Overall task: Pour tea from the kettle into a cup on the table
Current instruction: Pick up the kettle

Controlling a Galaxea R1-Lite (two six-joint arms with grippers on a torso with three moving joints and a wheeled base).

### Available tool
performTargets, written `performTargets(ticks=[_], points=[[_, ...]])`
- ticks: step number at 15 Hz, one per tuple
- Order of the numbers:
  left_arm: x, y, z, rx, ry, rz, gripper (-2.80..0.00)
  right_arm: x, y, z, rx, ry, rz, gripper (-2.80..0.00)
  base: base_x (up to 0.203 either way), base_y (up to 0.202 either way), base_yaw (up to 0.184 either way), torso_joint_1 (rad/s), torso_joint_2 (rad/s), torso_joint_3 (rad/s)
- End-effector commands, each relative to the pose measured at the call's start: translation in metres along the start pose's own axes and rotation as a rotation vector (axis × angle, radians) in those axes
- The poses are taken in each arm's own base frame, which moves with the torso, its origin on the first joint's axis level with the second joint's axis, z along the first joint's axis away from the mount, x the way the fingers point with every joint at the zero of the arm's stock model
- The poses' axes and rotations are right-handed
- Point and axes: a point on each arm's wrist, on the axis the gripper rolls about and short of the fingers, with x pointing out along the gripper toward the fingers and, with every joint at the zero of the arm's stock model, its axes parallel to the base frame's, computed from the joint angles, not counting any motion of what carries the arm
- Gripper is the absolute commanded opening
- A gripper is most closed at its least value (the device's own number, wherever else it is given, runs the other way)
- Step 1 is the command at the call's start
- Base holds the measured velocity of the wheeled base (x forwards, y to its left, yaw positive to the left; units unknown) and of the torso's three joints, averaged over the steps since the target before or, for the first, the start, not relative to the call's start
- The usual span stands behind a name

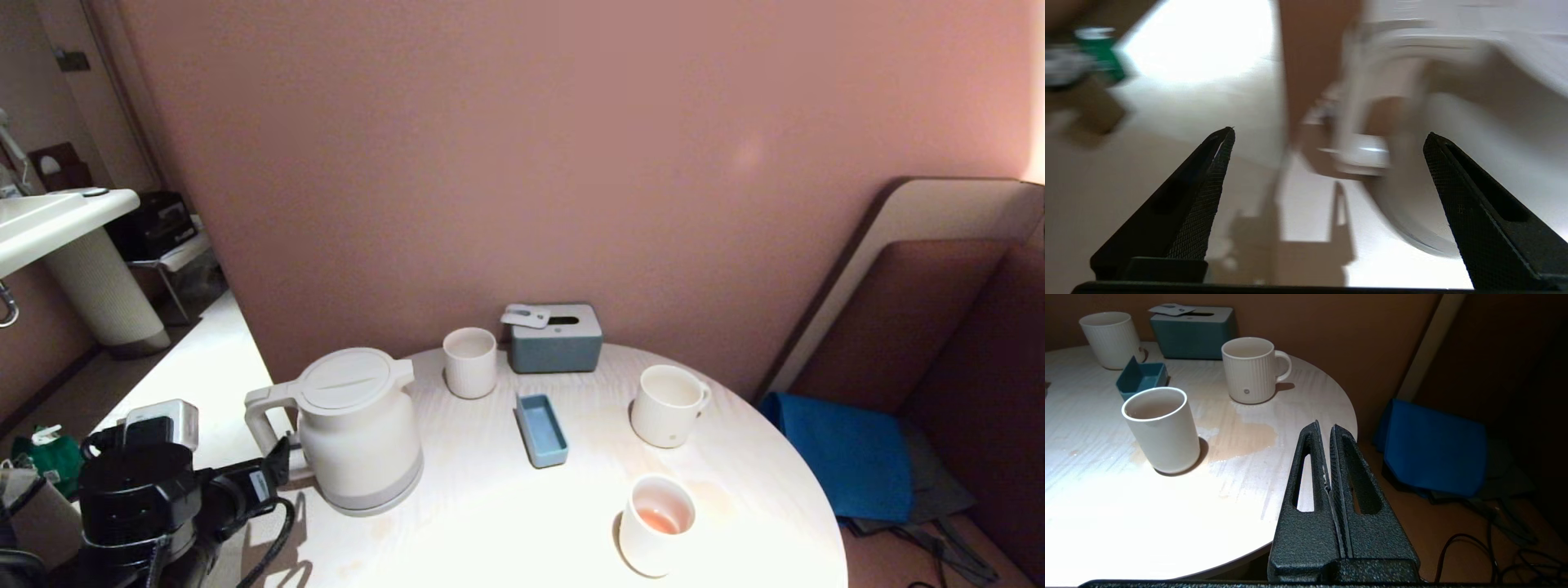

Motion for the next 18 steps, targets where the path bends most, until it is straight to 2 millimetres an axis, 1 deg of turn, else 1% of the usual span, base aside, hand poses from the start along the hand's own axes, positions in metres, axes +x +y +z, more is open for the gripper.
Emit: performTargets(ticks=[1, 4, 7, 11, 13, 18], points=[[0.002, -0.003, -0.005, 0.010, 0.002, 0.047, 0.00, 0.000, 0.000, 0.000, 0.000, 0.001, 0.001, -2.80, 0.000, 0.000, 0.000, 0.000, 0.00, 0.000], [0.003, -0.003, -0.006, 0.004, 0.003, 0.051, 0.00, 0.000, 0.000, 0.000, 0.000, 0.001, 0.001, -2.80, 0.000, 0.000, 0.000, 0.000, 0.00, 0.000], [0.008, -0.006, -0.001, -0.014, -0.015, 0.044, 0.00, 0.000, 0.000, 0.000, 0.000, 0.001, 0.001, -2.80, 0.000, 0.000, 0.000, 0.000, 0.00, 0.000], [0.027, -0.014, -0.004, -0.017, -0.008, 0.038, 0.00, 0.000, 0.000, 0.000, -0.001, 0.001, 0.001, -2.80, 0.000, 0.000, 0.000, 0.000, 0.00, 0.000], [0.039, -0.012, -0.005, -0.026, -0.010, 0.032, 0.00, 0.000, 0.000, 0.000, 0.000, 0.001, 0.001, -2.80, 0.000, 0.000, 0.000, 0.000, 0.00, 0.000], [0.061, -0.007, -0.021, 0.006, 0.020, 0.049, 0.00, 0.000, 0.000, 0.000, -0.001, 0.001, 0.001, -2.80, 0.000, 0.000, 0.000, 0.000, 0.00, 0.000]])
